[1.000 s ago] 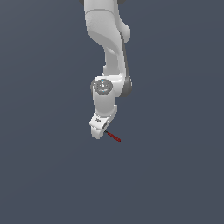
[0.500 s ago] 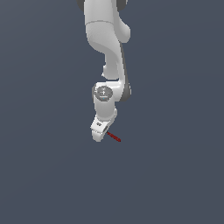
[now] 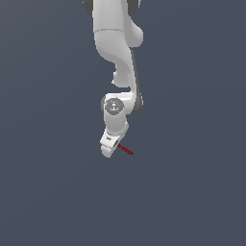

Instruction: Pick up the object and move it to a goal position.

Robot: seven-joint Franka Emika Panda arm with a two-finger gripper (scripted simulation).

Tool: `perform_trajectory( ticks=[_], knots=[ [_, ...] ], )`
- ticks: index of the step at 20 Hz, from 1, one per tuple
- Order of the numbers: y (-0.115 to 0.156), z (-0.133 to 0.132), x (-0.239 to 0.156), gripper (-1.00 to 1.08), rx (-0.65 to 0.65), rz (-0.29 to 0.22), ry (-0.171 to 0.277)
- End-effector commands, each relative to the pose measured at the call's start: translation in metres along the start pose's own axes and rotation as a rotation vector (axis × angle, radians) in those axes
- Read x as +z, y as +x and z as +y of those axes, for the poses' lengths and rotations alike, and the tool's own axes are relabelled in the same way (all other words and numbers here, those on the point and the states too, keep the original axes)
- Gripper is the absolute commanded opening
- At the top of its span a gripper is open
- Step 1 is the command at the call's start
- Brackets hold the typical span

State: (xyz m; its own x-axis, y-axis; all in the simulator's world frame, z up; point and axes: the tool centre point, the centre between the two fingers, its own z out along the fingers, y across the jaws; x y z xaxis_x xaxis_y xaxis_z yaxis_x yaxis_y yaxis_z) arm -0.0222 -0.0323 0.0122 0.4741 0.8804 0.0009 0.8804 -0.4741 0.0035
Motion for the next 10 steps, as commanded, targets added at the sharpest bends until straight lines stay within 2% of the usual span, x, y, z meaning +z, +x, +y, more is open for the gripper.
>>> perform_trajectory(
  ticks=[1, 10],
  knots=[
    [0.0000, -0.0016, 0.0018, -1.00, -0.001, -0.001, 0.004],
    [-0.0009, -0.0002, -0.0020, -1.00, 0.000, 0.000, 0.000]
  ],
)
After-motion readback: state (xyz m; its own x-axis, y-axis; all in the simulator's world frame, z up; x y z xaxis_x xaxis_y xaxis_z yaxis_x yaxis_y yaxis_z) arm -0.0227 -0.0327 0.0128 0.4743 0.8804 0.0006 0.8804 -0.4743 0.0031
